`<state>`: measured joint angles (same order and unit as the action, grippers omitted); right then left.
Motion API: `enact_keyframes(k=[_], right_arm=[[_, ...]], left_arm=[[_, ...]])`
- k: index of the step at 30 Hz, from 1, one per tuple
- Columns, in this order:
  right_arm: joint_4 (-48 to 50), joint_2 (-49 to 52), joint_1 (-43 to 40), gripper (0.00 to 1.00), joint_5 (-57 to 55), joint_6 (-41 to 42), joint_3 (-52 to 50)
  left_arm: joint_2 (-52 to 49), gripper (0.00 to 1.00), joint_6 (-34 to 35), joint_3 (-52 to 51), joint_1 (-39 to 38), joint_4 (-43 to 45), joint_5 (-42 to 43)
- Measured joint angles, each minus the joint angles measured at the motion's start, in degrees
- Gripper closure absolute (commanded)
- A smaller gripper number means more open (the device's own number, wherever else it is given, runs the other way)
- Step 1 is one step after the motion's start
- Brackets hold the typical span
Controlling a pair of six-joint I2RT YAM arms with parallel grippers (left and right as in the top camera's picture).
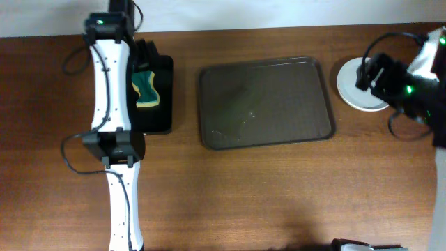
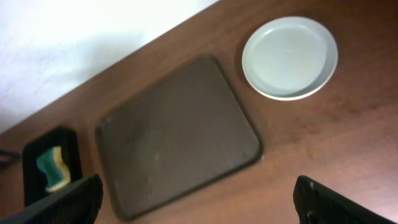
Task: Clean dirty plates on tray and stack at the side
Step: 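Lower the sponge into the black tray and open the left gripper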
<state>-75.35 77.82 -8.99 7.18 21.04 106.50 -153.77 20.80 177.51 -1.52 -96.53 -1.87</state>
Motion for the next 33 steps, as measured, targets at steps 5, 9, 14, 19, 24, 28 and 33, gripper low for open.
enact_keyframes(k=[5,9,14,19,24,28,33], right_arm=[[-1.9,-14.6,2.7,0.02,-0.2,-2.4,-9.1],[-1.6,-28.1,2.8,0.02,-0.3,-3.3,-18.5],[1.6,-37.1,2.9,0.02,-0.6,-5.9,-27.8],[3.5,-37.6,2.9,0.02,1.7,-10.6,-31.1],[5.2,-37.6,2.9,0.02,3.4,-13.6,-31.4],[5.8,-37.6,2.9,0.02,3.5,-14.0,-31.4],[6.6,-37.6,2.9,0.01,3.5,-14.2,-31.4]], left_arm=[[8.5,0.01,-4.6,2.1,-2.4,0.0,8.7],[9.2,0.0,-5.6,1.7,-5.8,-0.1,10.7],[11.2,0.01,-5.9,0.1,-8.4,-0.2,9.3],[21.6,0.01,-5.9,-1.4,-11.6,-0.1,5.7],[39.5,0.01,-4.5,-12.5,-17.6,0.1,-1.1],[50.3,0.01,-2.0,-27.9,-20.1,-0.2,-4.7],[59.8,0.01,4.0,-45.4,-21.7,0.4,-10.5]])
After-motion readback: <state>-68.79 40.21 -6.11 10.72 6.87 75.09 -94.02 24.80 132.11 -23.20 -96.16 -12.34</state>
